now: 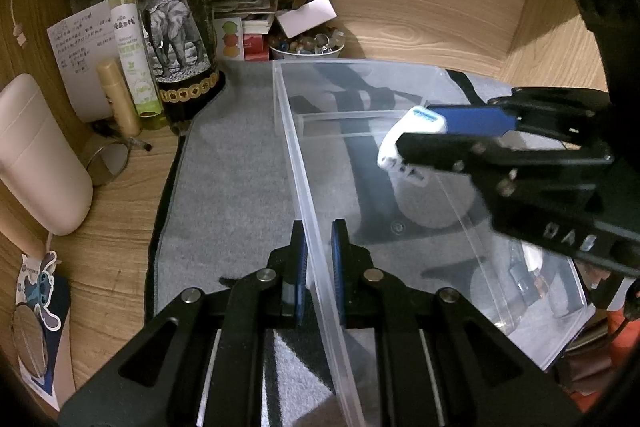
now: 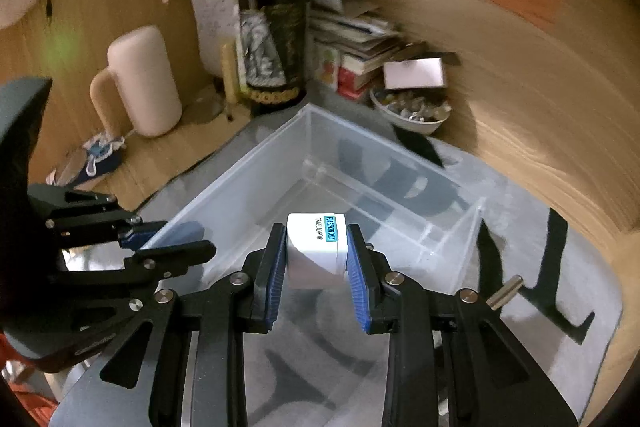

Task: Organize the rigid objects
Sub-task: 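Carry the white plug adapter into the box with the right gripper and release, then move the right gripper to the white handheld device and grasp it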

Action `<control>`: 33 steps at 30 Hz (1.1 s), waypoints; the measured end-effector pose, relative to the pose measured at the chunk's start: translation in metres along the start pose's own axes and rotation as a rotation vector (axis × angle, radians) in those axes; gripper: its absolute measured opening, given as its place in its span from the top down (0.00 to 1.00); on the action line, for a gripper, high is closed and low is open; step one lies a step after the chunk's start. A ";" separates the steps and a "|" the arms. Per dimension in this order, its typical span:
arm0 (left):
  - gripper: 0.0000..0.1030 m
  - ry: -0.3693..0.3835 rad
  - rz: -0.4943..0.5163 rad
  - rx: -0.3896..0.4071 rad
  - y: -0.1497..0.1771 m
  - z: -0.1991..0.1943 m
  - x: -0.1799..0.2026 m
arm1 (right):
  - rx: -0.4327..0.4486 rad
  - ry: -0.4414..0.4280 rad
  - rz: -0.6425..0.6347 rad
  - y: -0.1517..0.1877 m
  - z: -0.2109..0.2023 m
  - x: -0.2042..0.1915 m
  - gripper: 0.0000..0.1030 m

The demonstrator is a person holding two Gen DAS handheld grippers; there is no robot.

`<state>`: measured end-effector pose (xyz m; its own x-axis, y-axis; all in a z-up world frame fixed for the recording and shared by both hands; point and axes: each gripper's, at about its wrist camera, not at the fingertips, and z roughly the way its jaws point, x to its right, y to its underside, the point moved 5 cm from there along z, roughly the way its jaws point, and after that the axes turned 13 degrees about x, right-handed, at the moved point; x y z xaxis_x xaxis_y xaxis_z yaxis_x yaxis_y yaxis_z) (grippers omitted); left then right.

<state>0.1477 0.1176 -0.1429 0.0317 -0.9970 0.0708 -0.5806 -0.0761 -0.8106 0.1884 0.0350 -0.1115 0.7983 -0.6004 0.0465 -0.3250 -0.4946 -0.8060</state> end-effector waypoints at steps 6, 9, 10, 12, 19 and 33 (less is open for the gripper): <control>0.89 0.003 0.004 0.003 0.000 0.001 0.000 | -0.066 -0.023 -0.030 0.005 0.009 -0.007 0.74; 0.89 0.003 0.005 0.004 0.000 0.001 0.000 | -0.092 -0.025 -0.043 0.007 0.013 -0.010 0.74; 0.89 0.003 0.006 0.004 0.000 0.001 0.000 | -0.093 -0.022 -0.045 0.007 0.013 -0.009 0.74; 0.89 0.004 0.005 0.005 0.000 0.001 0.000 | -0.095 -0.015 -0.046 0.007 0.013 -0.008 0.74; 0.89 0.003 0.007 0.005 0.000 0.001 0.000 | -0.063 0.013 -0.052 0.002 0.005 -0.006 0.60; 0.89 0.004 0.001 0.002 0.000 0.001 0.000 | 0.097 0.097 -0.035 -0.018 -0.045 0.010 0.32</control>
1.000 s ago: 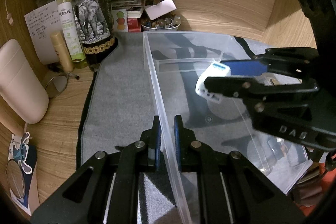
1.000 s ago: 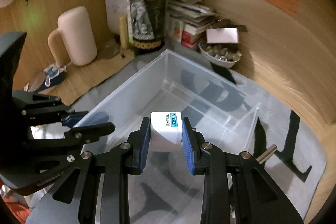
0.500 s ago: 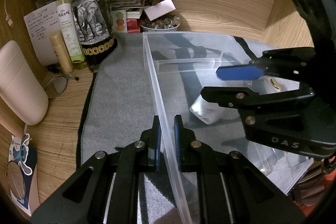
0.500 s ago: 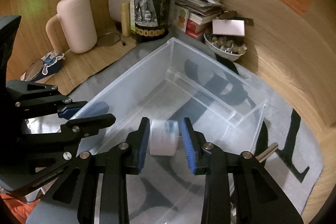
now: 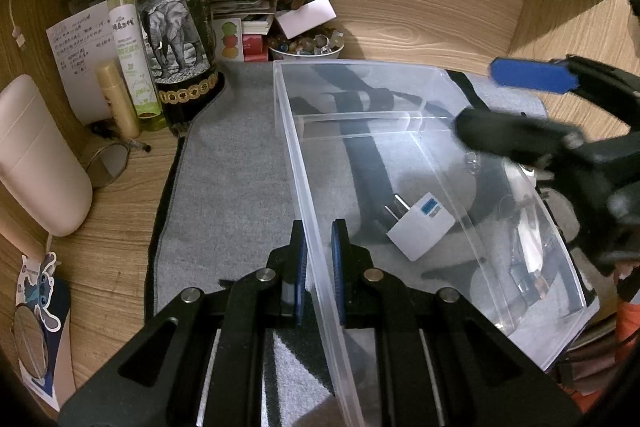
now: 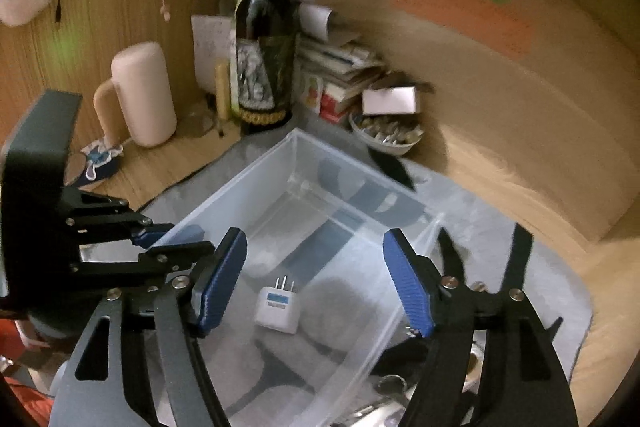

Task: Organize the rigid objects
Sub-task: 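Move the right gripper to the white handheld device and grasp it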

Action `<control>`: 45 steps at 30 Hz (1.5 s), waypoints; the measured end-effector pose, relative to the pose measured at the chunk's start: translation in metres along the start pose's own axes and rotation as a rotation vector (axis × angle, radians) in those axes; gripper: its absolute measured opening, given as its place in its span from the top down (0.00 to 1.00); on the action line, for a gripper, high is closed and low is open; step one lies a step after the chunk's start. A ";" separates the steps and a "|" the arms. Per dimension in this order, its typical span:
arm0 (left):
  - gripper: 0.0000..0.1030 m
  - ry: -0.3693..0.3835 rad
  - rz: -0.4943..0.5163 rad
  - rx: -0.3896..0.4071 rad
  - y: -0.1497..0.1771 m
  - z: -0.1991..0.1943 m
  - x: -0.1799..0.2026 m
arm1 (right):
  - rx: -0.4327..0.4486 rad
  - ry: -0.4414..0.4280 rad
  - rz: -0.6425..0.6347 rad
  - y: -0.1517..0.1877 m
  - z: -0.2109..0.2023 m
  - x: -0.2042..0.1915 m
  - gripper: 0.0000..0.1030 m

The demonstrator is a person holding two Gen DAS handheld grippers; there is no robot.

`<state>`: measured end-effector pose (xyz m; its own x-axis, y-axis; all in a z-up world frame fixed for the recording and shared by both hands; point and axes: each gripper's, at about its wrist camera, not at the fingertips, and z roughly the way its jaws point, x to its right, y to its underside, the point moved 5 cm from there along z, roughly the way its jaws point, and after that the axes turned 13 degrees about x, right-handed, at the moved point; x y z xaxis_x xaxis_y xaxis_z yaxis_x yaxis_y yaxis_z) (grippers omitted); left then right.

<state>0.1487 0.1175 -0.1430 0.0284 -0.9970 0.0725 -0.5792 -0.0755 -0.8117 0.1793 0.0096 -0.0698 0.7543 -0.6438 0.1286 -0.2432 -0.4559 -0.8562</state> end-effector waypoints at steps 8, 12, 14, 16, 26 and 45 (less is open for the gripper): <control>0.89 -0.003 0.007 0.001 0.000 -0.001 0.000 | 0.060 0.122 0.025 -0.001 -0.032 0.040 0.22; 0.89 -0.004 0.009 0.003 0.001 -0.003 -0.001 | 0.051 0.190 0.072 0.008 -0.042 0.070 0.22; 0.89 -0.006 0.010 0.001 0.001 -0.002 0.000 | 0.039 0.213 0.093 0.015 -0.047 0.081 0.21; 0.89 -0.007 0.011 -0.001 0.002 -0.002 0.000 | 0.025 0.236 0.115 0.024 -0.050 0.092 0.21; 0.90 -0.017 0.008 -0.002 0.002 -0.002 0.000 | -0.104 0.275 0.232 0.082 -0.037 0.125 0.21; 0.90 -0.023 0.006 -0.007 0.004 -0.001 -0.001 | -0.202 0.155 0.387 0.131 -0.010 0.124 0.41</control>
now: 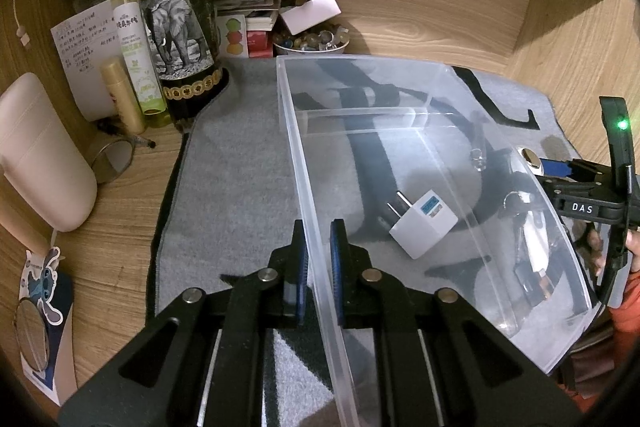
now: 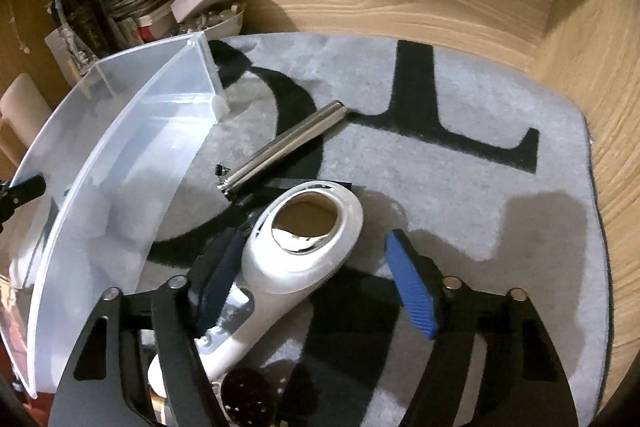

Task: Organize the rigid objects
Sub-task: 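Move the right gripper to the white handheld device and grasp it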

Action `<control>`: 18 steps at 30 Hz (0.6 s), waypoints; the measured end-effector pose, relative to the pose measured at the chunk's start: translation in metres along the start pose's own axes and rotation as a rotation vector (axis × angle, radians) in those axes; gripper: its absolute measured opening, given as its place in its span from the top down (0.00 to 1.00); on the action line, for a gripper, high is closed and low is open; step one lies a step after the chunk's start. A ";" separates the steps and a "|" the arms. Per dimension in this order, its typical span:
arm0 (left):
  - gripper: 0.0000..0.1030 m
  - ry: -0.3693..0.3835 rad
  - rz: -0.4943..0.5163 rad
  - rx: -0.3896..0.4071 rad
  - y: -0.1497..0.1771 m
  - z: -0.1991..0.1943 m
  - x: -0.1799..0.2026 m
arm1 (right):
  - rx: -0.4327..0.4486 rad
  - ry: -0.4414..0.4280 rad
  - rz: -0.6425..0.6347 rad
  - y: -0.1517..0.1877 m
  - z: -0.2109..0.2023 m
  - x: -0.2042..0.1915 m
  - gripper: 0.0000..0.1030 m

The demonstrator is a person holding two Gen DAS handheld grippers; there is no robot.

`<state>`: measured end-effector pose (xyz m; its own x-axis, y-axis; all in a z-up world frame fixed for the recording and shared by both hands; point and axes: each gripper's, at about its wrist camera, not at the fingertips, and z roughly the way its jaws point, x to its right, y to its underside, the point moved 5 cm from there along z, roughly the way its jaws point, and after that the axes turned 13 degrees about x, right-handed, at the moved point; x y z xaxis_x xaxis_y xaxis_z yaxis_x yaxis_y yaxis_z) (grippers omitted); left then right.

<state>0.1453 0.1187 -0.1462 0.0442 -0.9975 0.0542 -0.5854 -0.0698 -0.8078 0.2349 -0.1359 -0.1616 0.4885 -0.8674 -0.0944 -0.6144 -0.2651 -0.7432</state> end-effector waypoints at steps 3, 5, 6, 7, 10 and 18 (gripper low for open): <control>0.90 -0.001 0.000 0.000 0.000 0.000 0.000 | 0.008 -0.001 -0.002 -0.003 0.002 -0.001 0.49; 0.90 -0.001 0.000 0.000 0.000 0.000 0.000 | 0.008 0.002 0.000 -0.005 0.002 -0.002 0.50; 0.90 0.000 0.000 -0.001 0.000 0.000 0.000 | 0.014 0.004 0.005 -0.006 0.001 -0.002 0.51; 0.90 0.000 0.000 0.000 0.000 0.000 0.000 | 0.021 0.004 0.006 -0.008 0.000 -0.002 0.52; 0.90 -0.001 0.001 -0.001 0.000 0.000 0.000 | 0.053 0.016 0.001 -0.015 -0.005 -0.001 0.56; 0.90 -0.002 -0.004 -0.003 0.000 0.001 0.000 | 0.154 0.054 -0.047 -0.036 -0.024 -0.003 0.61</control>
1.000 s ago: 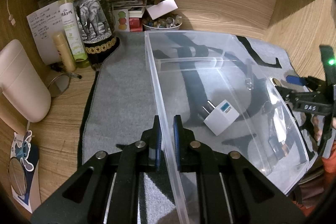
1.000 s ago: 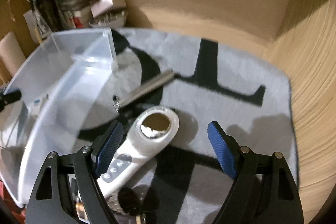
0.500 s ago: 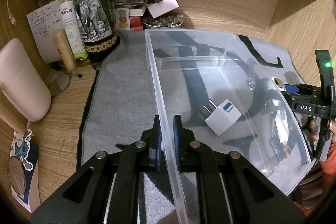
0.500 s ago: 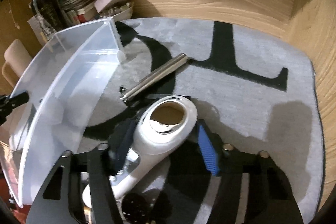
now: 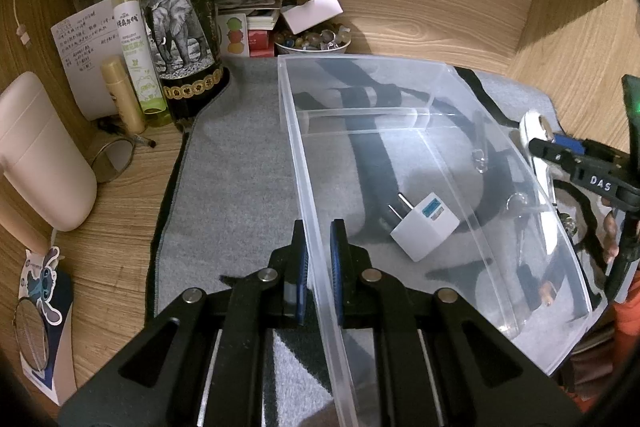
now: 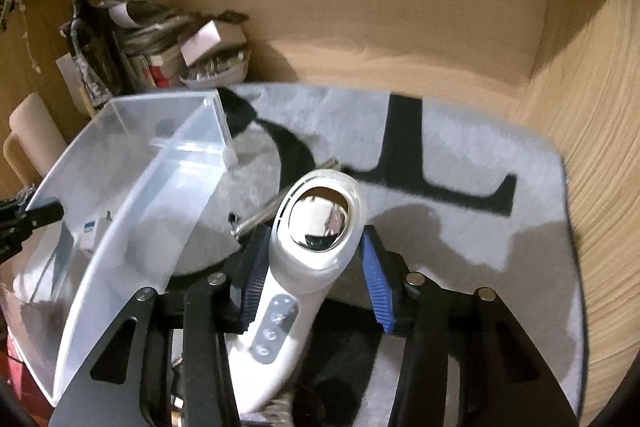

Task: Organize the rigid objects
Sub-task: 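Move the right gripper to the white handheld device and grasp it, then lift the white device with the right gripper and lower it into the box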

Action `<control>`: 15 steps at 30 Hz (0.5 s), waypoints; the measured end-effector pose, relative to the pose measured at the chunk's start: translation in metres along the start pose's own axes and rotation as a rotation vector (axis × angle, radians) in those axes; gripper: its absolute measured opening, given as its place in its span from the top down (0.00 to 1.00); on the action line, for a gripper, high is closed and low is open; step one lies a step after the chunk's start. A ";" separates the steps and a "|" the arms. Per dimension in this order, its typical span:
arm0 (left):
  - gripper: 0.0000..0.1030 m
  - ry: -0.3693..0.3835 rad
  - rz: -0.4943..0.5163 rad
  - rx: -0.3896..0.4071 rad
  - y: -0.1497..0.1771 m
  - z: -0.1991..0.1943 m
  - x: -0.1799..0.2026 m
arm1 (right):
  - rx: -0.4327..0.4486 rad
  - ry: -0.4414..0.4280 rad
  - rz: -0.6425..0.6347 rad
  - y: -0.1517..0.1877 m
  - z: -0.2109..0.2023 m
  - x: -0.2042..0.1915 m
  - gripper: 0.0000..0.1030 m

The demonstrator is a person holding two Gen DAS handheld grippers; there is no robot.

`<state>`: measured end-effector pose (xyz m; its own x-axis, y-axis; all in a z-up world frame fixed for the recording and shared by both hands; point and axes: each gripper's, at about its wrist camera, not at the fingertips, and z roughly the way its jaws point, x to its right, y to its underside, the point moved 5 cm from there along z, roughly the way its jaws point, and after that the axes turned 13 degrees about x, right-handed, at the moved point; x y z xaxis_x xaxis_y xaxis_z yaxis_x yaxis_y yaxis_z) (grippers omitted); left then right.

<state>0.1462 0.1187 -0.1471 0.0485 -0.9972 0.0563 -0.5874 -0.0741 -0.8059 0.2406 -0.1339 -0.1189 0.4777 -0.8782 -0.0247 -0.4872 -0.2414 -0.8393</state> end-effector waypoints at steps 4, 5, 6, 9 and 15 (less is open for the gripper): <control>0.90 0.000 0.000 -0.001 0.000 0.000 0.000 | 0.039 -0.002 0.002 -0.011 -0.008 -0.001 0.62; 0.90 0.000 0.000 -0.001 0.000 0.000 0.000 | 0.054 0.001 -0.001 -0.014 -0.010 -0.002 0.62; 0.90 0.000 0.000 -0.001 0.000 0.000 0.000 | 0.069 0.005 -0.009 -0.017 -0.012 -0.003 0.62; 0.90 0.000 0.000 -0.001 0.000 0.000 0.000 | 0.096 0.005 -0.022 -0.023 -0.018 -0.008 0.62; 0.90 0.000 -0.001 -0.001 0.000 0.000 0.000 | 0.161 -0.017 -0.022 -0.040 -0.034 -0.018 0.62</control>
<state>0.1466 0.1186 -0.1471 0.0490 -0.9972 0.0568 -0.5881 -0.0748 -0.8053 0.2265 -0.1224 -0.0659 0.4997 -0.8661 -0.0133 -0.3534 -0.1898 -0.9160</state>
